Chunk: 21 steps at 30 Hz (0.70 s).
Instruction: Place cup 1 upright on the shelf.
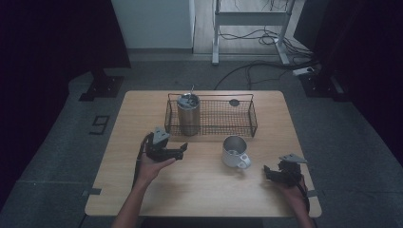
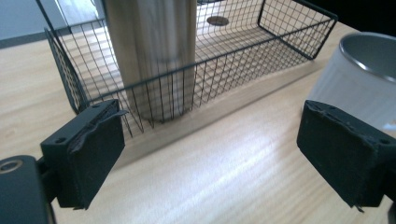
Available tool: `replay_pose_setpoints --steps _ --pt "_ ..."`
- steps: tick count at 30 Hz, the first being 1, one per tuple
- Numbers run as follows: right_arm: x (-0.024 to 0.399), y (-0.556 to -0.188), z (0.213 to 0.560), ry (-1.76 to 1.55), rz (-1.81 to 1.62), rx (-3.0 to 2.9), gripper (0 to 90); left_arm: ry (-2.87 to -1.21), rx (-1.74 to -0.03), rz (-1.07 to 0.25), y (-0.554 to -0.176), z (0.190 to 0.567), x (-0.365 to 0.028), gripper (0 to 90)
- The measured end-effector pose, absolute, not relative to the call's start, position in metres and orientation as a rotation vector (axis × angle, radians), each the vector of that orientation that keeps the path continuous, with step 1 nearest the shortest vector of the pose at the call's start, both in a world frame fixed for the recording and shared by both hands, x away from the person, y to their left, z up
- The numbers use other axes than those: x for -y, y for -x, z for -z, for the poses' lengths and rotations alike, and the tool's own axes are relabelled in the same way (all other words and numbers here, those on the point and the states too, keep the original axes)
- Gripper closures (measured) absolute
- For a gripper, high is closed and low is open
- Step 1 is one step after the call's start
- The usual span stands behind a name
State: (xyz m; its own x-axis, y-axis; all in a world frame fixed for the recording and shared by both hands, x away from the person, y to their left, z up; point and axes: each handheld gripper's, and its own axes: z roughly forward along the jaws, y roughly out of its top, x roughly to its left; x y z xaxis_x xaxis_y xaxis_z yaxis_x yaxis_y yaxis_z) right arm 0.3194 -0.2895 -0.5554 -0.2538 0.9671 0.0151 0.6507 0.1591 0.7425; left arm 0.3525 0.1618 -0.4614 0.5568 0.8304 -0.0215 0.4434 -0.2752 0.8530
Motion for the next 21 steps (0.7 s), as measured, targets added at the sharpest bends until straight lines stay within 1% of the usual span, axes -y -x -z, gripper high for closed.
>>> replay_pose_setpoints --steps 9,16,21 --pt "0.289 -0.319 0.555 -1.532 -0.888 -1.972 15.4 -1.932 -1.032 -0.538 -0.336 0.474 -0.17 8.2" --pt "0.289 -0.319 0.555 -1.533 -0.885 -1.969 15.4 -1.96 -1.062 -0.523 -0.324 0.493 -0.18 8.2" --pt "0.289 -0.319 0.555 -1.534 -0.886 -1.969 15.4 -1.993 -1.093 -0.52 -0.324 0.505 -0.185 8.8"
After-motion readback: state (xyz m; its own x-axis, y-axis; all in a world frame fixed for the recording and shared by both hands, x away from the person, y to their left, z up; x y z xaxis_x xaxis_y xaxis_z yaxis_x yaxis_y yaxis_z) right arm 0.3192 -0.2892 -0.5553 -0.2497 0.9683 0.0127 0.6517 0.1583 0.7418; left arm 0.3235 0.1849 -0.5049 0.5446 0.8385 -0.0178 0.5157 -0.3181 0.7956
